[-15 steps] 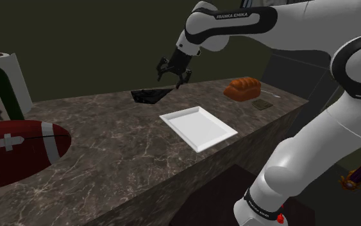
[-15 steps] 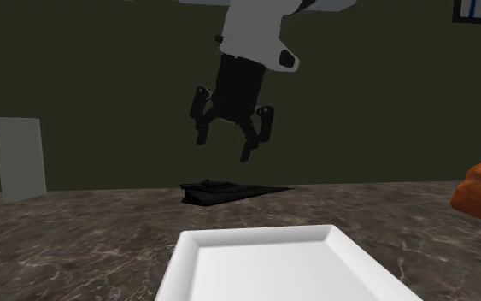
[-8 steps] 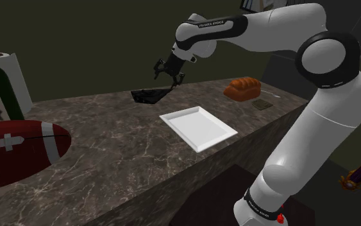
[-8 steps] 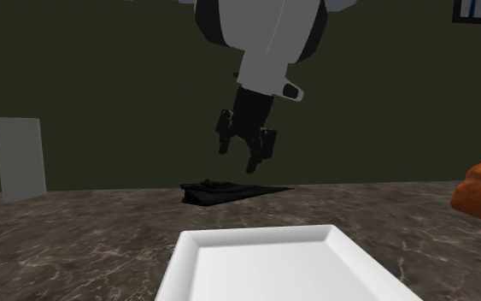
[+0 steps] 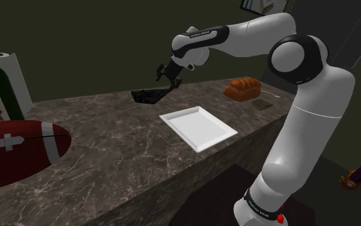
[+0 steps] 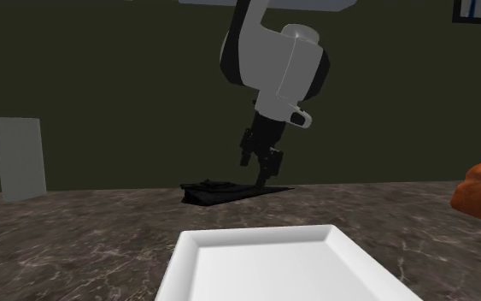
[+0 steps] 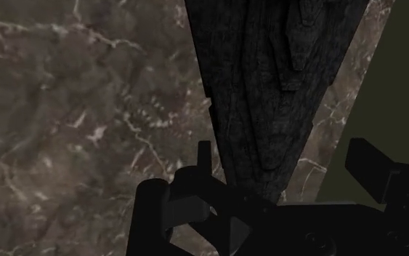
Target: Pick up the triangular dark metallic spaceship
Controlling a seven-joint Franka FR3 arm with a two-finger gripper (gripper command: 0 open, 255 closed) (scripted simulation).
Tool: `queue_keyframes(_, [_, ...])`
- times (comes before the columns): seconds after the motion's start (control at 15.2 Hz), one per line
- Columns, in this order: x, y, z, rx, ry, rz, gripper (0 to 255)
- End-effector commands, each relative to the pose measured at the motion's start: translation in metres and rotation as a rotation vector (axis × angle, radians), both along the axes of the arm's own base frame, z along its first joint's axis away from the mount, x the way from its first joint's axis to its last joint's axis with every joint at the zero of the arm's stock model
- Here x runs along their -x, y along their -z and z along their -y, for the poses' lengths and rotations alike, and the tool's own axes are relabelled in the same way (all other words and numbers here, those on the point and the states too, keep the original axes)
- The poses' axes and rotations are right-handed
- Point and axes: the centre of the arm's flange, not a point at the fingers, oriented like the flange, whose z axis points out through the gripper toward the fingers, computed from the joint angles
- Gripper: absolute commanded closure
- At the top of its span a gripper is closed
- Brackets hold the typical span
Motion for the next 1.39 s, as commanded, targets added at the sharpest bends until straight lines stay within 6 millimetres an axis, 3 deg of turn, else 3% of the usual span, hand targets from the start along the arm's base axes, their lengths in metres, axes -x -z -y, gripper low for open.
queue_keyframes(0.0, [0.0,0.011,0.002,-0.003,0.011,0.0,0])
queue_keyframes(0.4, [0.0,0.036,0.002,-0.003,0.011,0.0,0])
queue_keyframes(0.46, [0.0,0.037,0.002,-0.003,0.011,0.0,255])
queue_keyframes(1.06, [0.0,0.036,0.002,-0.003,0.011,0.0,255])
queue_keyframes(1.32, [0.0,0.014,0.002,-0.003,0.011,0.0,255])
